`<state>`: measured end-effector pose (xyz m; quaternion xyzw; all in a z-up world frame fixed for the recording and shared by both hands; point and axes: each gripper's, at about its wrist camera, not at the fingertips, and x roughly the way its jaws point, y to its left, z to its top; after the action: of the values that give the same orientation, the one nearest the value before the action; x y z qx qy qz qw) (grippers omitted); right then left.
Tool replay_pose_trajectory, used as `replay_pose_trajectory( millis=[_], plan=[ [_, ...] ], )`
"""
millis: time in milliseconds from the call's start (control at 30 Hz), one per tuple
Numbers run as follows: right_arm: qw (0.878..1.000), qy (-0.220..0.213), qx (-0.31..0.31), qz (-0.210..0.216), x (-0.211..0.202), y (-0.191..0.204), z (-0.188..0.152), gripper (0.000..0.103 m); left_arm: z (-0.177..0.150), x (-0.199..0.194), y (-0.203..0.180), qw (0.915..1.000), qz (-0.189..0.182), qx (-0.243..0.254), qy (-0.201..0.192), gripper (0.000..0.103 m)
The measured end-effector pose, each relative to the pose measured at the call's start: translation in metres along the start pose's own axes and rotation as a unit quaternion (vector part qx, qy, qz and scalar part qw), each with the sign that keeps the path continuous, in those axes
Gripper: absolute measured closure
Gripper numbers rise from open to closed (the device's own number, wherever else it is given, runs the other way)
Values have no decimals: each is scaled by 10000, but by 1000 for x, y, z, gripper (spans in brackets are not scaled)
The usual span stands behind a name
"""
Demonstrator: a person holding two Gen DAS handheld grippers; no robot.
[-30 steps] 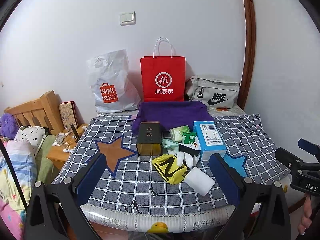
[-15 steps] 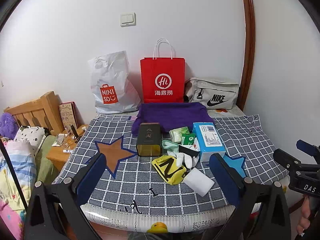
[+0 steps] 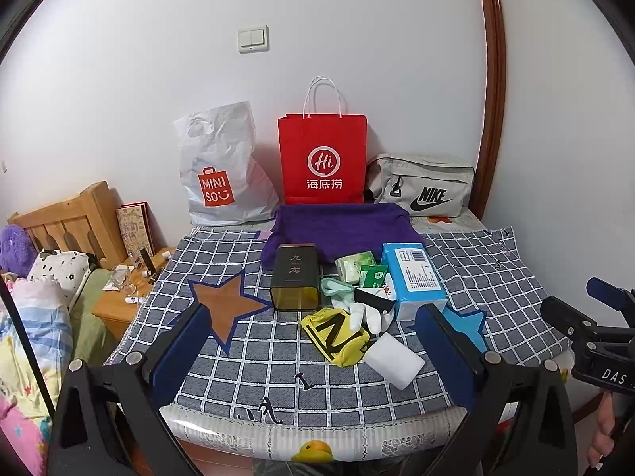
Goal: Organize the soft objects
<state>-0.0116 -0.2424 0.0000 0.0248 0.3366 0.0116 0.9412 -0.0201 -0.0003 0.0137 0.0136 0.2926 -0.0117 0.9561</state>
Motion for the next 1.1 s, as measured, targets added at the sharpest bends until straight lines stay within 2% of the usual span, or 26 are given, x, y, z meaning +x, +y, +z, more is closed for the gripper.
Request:
replay_pose_trajectory(
  millis=[767,1000,1100],
  plan=[
    [9999,19,-35,106,9,4,-1,1,1,6,0,10000,44,-44,-9,0],
    [9997,75,-144,188,24,9,0,1,5,25,-1,10000,10,-35,92,0],
    [9992,139,-262,277,37,13,-3,1,3,44,5,9995,83,-120,268,0]
  ],
)
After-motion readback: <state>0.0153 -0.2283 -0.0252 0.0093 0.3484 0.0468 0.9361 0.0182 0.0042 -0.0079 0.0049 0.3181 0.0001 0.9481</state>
